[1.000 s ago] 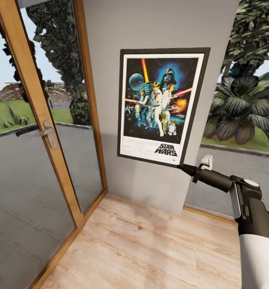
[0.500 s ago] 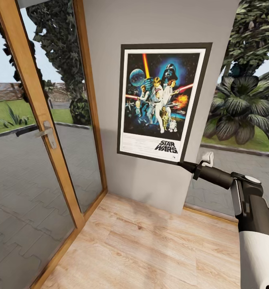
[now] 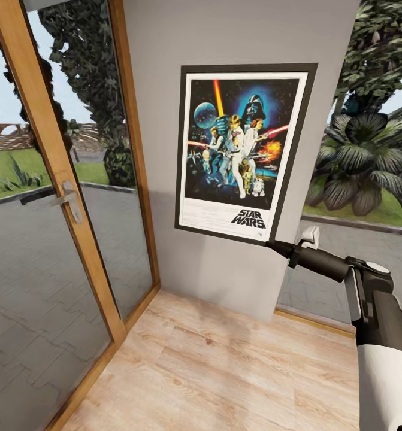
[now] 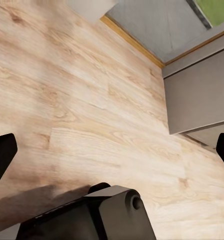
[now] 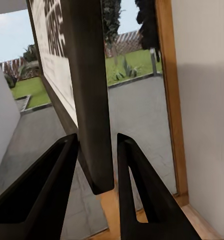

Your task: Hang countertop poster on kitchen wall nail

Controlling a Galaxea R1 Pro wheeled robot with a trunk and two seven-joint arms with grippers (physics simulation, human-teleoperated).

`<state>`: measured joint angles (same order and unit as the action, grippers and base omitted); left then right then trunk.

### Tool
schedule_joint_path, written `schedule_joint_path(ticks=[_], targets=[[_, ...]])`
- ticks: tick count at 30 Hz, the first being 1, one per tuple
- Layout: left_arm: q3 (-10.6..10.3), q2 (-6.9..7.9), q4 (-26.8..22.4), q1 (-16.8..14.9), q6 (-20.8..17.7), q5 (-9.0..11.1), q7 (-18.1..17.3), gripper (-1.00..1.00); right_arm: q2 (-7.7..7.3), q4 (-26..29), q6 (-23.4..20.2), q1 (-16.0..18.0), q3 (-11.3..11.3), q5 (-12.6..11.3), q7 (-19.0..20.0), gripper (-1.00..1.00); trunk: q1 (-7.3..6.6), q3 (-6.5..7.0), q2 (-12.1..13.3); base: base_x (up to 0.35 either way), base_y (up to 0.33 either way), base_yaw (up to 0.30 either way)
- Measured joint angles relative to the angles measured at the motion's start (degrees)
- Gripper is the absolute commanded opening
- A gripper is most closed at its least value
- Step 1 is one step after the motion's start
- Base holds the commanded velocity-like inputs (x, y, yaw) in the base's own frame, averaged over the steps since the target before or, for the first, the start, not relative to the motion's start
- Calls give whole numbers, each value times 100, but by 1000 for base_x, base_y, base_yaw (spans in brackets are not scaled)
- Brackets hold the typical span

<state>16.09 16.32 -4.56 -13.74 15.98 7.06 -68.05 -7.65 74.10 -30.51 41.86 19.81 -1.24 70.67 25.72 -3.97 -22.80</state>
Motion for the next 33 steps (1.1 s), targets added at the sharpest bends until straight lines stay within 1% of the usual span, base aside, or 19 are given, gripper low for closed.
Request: schedule_joint_path(ticks=[20,29,31,32,33], targets=[[-1,-3,1,0,-3,0,0,100,0,7,-1,0,-5,0,0,-100,-1,0,0,326,0,0],[-2,-7,-2,0,-15,2,2,100,2,7,1,0,0,4,0,-100,2,0,1,58,0,0],[-3,-20,-82,-1,-94,4,119,100,20,7,2,0,-5,1,0,-100,3,0,1,6,0,0],[34,-41,-429,-3,-391,-2,395,100,81,7,1,0,-7,3,0,-100,3,1,1,3,0,0],[0,-46,-606,-2,-574,15,510,100,105,7,2,0,-7,4,0,-100,3,0,1,2,0,0]])
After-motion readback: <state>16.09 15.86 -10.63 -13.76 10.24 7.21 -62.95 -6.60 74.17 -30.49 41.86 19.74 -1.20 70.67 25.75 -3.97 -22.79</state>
